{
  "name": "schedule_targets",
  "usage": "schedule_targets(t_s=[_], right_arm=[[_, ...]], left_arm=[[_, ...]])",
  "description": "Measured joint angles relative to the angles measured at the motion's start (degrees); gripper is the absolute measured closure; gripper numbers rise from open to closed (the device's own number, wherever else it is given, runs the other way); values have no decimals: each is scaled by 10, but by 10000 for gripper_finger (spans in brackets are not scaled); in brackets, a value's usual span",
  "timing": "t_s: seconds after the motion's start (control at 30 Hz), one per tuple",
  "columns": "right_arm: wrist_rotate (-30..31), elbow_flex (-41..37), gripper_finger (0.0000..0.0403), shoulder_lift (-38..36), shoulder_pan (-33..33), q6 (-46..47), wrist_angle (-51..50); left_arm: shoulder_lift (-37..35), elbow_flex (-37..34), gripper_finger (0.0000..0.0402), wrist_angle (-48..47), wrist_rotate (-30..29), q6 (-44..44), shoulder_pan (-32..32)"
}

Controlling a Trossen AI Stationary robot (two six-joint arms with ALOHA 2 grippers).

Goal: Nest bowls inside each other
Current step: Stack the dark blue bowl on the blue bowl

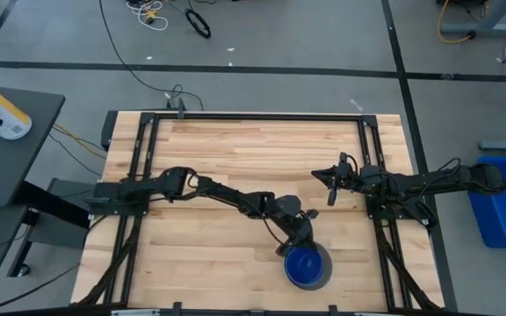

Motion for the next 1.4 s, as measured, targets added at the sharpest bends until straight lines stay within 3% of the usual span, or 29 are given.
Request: schedule_targets(t_s=[0.67,1.03,1.4], right_arm=[[0,0,384,0,0,0,0],[0,0,384,0,0,0,0],[0,0,384,0,0,0,0]], left_arm=[[-2,1,397,-49,-53,-37,-4],[-2,108,397,-249,-150,34,-38],[-3,121,397,-333,-180,37,-40]])
